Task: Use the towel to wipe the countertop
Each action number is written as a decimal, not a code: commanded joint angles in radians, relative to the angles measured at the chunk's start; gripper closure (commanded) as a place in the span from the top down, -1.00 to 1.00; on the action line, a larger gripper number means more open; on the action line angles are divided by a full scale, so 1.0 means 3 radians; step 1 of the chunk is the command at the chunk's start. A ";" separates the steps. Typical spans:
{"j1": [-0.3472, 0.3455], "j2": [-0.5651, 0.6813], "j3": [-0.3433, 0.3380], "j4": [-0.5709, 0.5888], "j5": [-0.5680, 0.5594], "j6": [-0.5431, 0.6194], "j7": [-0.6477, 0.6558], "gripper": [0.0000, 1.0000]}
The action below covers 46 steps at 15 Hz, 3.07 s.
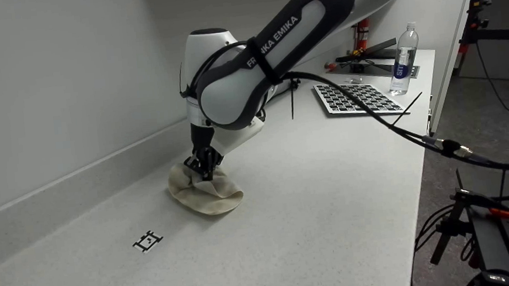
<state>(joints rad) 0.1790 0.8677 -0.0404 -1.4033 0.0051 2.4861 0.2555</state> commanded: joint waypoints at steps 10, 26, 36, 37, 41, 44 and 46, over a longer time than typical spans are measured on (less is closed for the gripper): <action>-0.0146 -0.0707 0.0615 -0.1291 0.0386 -0.0098 -0.0397 -1.00; -0.0142 -0.1352 0.0615 -0.2286 0.0537 -0.0075 -0.0531 -1.00; -0.0152 -0.0613 0.0279 -0.1007 0.0338 -0.0225 -0.0355 -1.00; -0.0140 -0.0516 0.0249 -0.0844 0.0311 -0.0247 -0.0319 -1.00; -0.0067 -0.0135 0.0144 -0.0160 0.0179 -0.0384 -0.0107 -1.00; -0.0023 0.0135 0.0078 0.0325 0.0130 -0.0484 0.0117 -1.00; 0.0003 0.0307 0.0069 0.0636 0.0157 -0.0550 0.0254 -1.00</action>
<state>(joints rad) 0.1558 0.8470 0.0026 -1.4056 0.0637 2.3769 0.2604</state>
